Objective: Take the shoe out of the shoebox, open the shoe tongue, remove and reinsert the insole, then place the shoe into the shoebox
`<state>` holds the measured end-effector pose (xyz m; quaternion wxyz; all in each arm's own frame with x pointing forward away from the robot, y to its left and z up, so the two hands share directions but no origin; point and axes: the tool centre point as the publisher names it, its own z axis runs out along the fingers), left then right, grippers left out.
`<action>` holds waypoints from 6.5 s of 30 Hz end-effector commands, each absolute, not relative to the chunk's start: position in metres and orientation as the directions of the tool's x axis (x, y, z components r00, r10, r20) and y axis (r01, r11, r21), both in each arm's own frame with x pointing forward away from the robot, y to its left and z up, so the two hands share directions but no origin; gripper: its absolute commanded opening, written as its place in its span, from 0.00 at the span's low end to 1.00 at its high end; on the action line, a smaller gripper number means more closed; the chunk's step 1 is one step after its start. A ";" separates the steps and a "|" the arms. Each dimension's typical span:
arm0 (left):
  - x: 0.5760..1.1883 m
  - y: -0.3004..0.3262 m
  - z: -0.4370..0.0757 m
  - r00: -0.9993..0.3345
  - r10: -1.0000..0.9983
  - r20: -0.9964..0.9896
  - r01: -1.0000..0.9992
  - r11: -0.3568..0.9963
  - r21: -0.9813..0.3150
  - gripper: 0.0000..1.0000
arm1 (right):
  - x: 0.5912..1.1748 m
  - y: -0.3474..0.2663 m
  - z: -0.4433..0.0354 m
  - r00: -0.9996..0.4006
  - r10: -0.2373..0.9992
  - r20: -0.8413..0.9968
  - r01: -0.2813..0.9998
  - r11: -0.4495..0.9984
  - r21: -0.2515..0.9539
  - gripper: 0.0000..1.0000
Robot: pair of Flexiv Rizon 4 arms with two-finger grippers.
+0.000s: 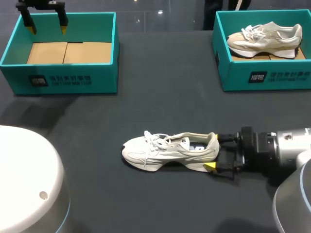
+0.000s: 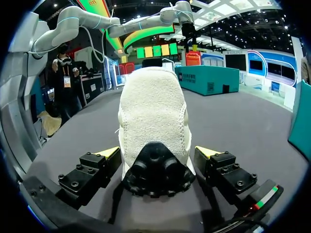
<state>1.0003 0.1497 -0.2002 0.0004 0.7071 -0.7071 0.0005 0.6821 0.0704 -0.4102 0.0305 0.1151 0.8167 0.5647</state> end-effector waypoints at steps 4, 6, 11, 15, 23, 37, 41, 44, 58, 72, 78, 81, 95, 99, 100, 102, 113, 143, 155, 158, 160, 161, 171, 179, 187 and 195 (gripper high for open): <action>1.000 0.150 -0.200 0.000 -1.000 0.000 -1.000 0.000 0.000 1.00 | 0.685 0.080 -0.414 -0.972 0.223 0.078 0.151 0.332 0.931 1.00; 1.000 0.150 -0.200 0.000 -1.000 0.000 -1.000 0.000 0.000 1.00 | 0.685 0.082 -0.414 -0.972 0.223 0.076 0.149 0.330 0.932 1.00; 1.000 0.150 -0.200 0.000 -1.000 0.000 -1.000 0.000 0.000 1.00 | 0.685 0.085 -0.416 -0.972 0.225 0.070 0.143 0.325 0.935 1.00; 1.000 0.150 -0.200 0.000 -1.000 0.000 -1.000 0.000 0.000 1.00 | 0.686 0.088 -0.418 -0.973 0.221 0.064 0.134 0.318 0.939 1.00; 1.000 0.150 -0.200 0.000 -1.000 0.000 -1.000 0.000 0.000 1.00 | 0.689 0.095 -0.420 -0.976 0.210 0.060 0.124 0.308 0.943 1.00; 1.000 0.150 -0.200 0.000 -1.000 0.000 -1.000 0.000 0.000 1.00 | 0.692 0.101 -0.421 -0.980 0.190 0.064 0.123 0.318 0.940 0.00; 1.000 0.150 -0.200 0.000 -1.000 0.000 -1.000 0.000 0.000 1.00 | 0.697 0.101 -0.420 -0.985 0.164 0.062 0.113 0.325 0.939 0.00; 1.000 0.150 -0.200 0.000 -1.000 0.000 -1.000 0.000 0.000 1.00 | 0.701 0.100 -0.418 -0.987 0.148 0.059 0.105 0.327 0.939 0.00; 1.000 0.150 -0.200 0.000 -1.000 0.000 -1.000 0.000 0.000 1.00 | 0.709 0.099 -0.420 -0.990 0.116 0.076 0.110 0.324 0.940 0.00; 0.977 0.131 -0.206 0.089 -0.994 -0.066 -0.996 -0.088 -0.018 1.00 | 0.709 0.099 -0.420 -0.990 0.116 0.076 0.110 0.324 0.940 0.00; 0.939 0.107 -0.208 0.167 -0.983 -0.079 -0.986 -0.167 0.001 1.00 | 0.709 0.099 -0.420 -0.990 0.116 0.076 0.110 0.324 0.940 0.00; 0.915 0.093 -0.207 0.182 -0.981 -0.070 -0.983 -0.181 -0.018 1.00 | 0.709 0.099 -0.420 -0.990 0.116 0.076 0.110 0.324 0.940 0.00; 0.837 0.013 -0.204 0.126 -0.990 -0.055 -0.992 -0.126 -0.005 1.00 | 0.709 0.099 -0.420 -0.990 0.116 0.076 0.110 0.324 0.940 0.00; 0.819 -0.004 -0.193 0.065 -0.998 -0.014 -0.998 -0.065 0.019 1.00 | 0.709 0.099 -0.420 -0.990 0.116 0.076 0.110 0.324 0.940 0.00; 0.819 -0.004 -0.193 0.065 -0.998 -0.014 -0.998 -0.065 0.019 1.00 | 0.709 0.099 -0.420 -0.990 0.116 0.076 0.110 0.324 0.940 0.00; 0.819 -0.004 -0.193 0.065 -0.998 -0.014 -0.998 -0.065 0.019 1.00 | 0.709 0.099 -0.420 -0.990 0.116 0.076 0.110 0.324 0.940 0.00; 0.819 -0.004 -0.193 0.065 -0.998 -0.014 -0.998 -0.065 0.019 1.00 | 0.709 0.099 -0.420 -0.990 0.116 0.076 0.110 0.324 0.940 0.00; 0.707 -0.147 -0.226 -0.145 -0.987 -0.067 -0.989 0.145 0.009 1.00 | 0.709 0.099 -0.420 -0.990 0.116 0.076 0.110 0.324 0.940 0.00; 0.711 -0.202 -0.266 -0.167 -0.981 -0.096 -0.982 0.157 0.106 1.00 | 0.709 0.099 -0.420 -0.990 0.116 0.076 0.110 0.324 0.940 0.00; 0.710 -0.213 -0.272 -0.164 -0.981 -0.106 -0.979 0.149 0.139 1.00 | 0.709 0.099 -0.420 -0.990 0.116 0.076 0.110 0.324 0.940 0.00; 0.707 -0.220 -0.274 -0.162 -0.980 -0.111 -0.977 0.144 0.158 1.00 | 0.709 0.099 -0.420 -0.990 0.116 0.076 0.110 0.324 0.940 0.00; 0.705 -0.223 -0.275 -0.154 -0.981 -0.117 -0.977 0.134 0.165 1.00 | 0.709 0.099 -0.420 -0.990 0.116 0.076 0.110 0.324 0.940 0.00; 0.701 -0.233 -0.278 -0.147 -0.980 -0.135 -0.974 0.120 0.193 1.00 | 0.709 0.099 -0.420 -0.990 0.116 0.076 0.110 0.324 0.940 0.00; 0.700 -0.239 -0.290 -0.127 -0.979 -0.159 -0.972 0.090 0.219 1.00 | 0.709 0.099 -0.420 -0.990 0.116 0.076 0.110 0.324 0.940 0.00; 0.699 -0.243 -0.307 -0.098 -0.978 -0.185 -0.971 0.053 0.233 1.00 | 0.709 0.099 -0.420 -0.990 0.116 0.076 0.110 0.324 0.940 0.00; 0.693 -0.247 -0.320 -0.084 -0.969 -0.232 -0.970 0.027 0.240 1.00 | 0.709 0.099 -0.420 -0.990 0.116 0.076 0.110 0.324 0.940 0.00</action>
